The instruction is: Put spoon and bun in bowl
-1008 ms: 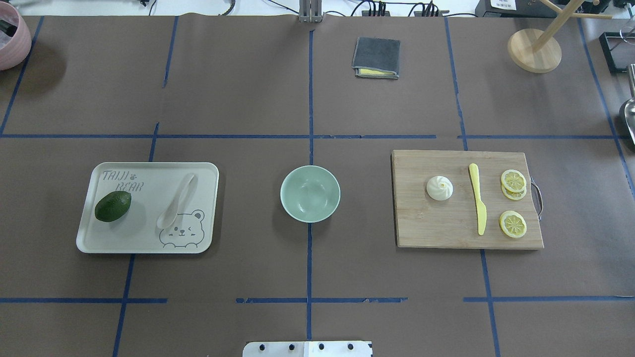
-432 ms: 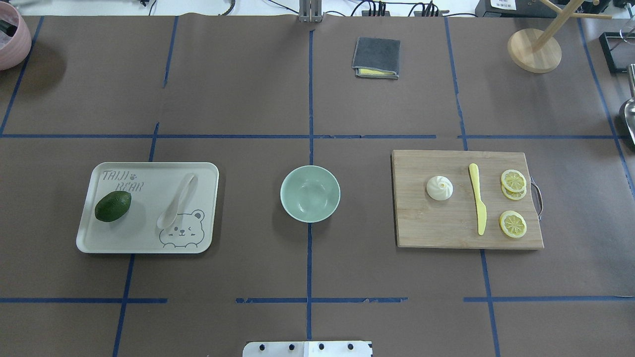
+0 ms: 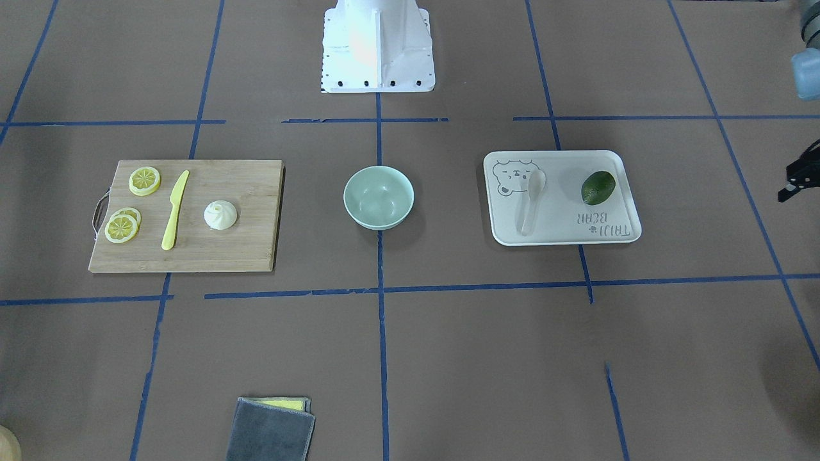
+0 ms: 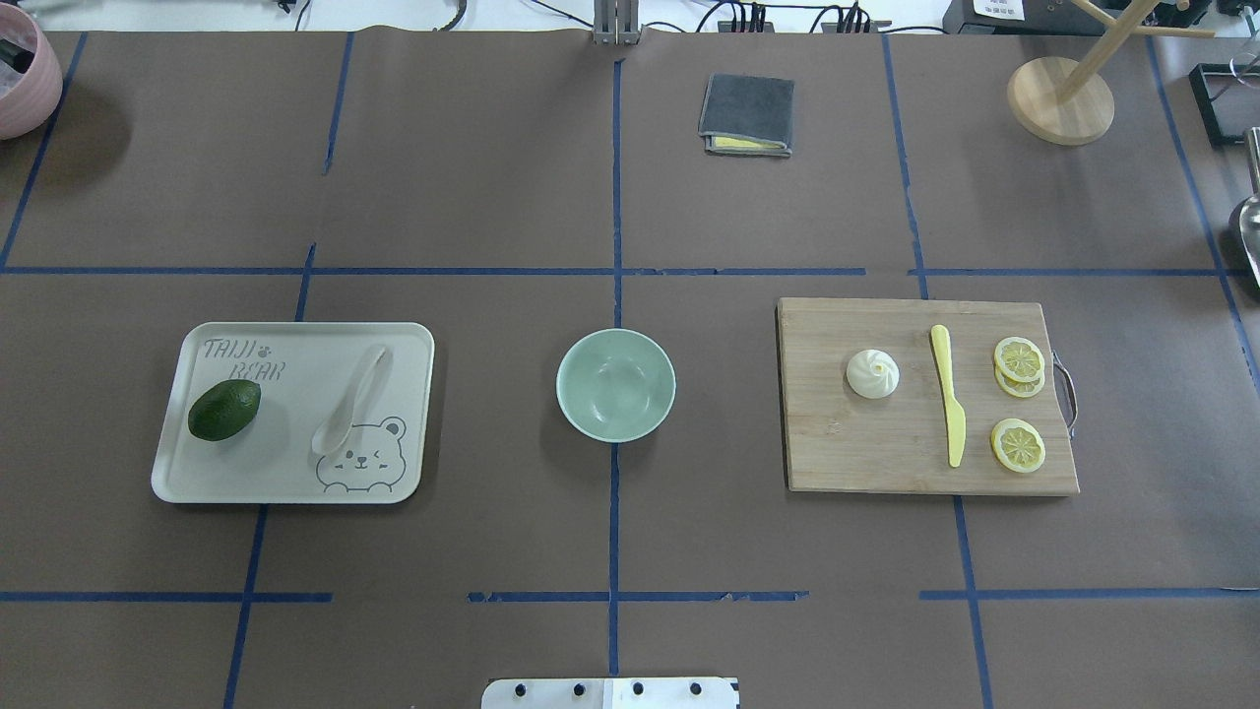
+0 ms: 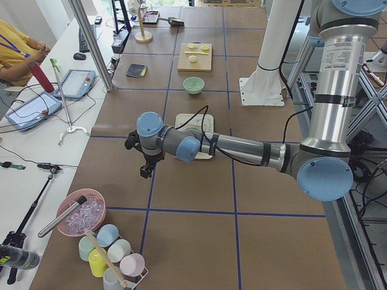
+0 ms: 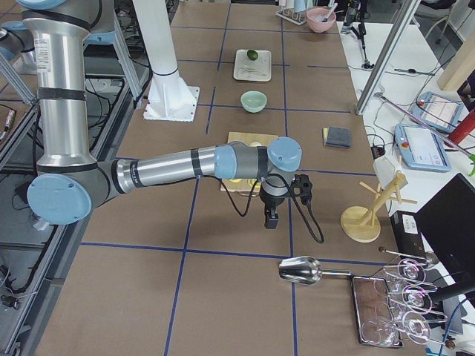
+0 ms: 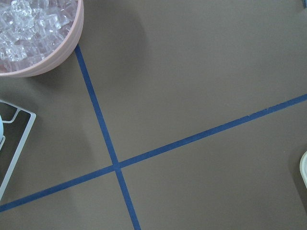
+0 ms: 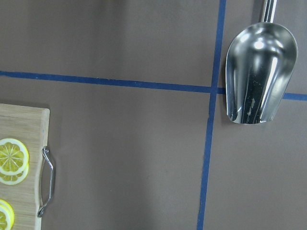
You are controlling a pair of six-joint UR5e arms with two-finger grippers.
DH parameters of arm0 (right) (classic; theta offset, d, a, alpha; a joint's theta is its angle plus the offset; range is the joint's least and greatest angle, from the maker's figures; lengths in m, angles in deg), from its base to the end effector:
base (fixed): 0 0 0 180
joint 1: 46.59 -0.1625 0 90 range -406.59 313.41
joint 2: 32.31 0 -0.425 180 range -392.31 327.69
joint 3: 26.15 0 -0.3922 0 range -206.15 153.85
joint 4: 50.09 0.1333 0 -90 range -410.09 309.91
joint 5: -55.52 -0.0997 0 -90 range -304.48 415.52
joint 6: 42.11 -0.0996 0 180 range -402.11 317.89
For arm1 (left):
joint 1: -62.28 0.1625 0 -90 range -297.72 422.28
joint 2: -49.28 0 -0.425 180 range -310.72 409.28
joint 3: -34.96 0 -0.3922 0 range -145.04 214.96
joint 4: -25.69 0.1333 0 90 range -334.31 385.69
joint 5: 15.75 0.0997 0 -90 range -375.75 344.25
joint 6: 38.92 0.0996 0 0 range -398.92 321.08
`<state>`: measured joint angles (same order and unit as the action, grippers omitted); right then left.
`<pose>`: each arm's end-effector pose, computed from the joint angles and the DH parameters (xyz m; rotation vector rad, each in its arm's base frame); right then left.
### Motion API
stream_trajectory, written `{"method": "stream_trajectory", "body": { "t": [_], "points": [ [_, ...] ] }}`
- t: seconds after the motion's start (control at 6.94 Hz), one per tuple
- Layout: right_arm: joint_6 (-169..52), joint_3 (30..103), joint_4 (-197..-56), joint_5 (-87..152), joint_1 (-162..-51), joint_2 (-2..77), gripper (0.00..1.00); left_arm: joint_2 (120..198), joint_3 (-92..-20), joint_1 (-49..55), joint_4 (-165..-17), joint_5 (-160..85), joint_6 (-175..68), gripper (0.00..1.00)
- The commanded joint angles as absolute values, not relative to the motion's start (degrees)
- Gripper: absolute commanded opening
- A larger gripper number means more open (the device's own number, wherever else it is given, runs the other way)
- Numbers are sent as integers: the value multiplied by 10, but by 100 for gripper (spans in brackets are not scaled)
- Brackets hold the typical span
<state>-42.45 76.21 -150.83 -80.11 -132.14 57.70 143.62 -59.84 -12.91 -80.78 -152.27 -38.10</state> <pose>0.0243 -0.4880 0.5704 -0.0067 -0.7970 -0.0791 0.0788 -0.5366 0.5427 0.3240 0.8495 0.4353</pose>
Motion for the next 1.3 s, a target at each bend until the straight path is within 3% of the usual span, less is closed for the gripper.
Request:
{"method": "stream_trajectory", "body": {
  "t": [0.0, 0.72, 1.15],
  "points": [
    [-425, 762, -1507, -811, -1321, 584, 100, 1440, -649, 13, -914, -1515, -579, 100],
    [-425, 764, -1505, -820, -1321, 594, 100, 1533, -640, 214, -917, -1357, -769, 97],
    [-427, 762, -1506, -821, -1321, 594, 100, 1551, -641, 246, -878, -1290, -794, 81]
  ]
}}
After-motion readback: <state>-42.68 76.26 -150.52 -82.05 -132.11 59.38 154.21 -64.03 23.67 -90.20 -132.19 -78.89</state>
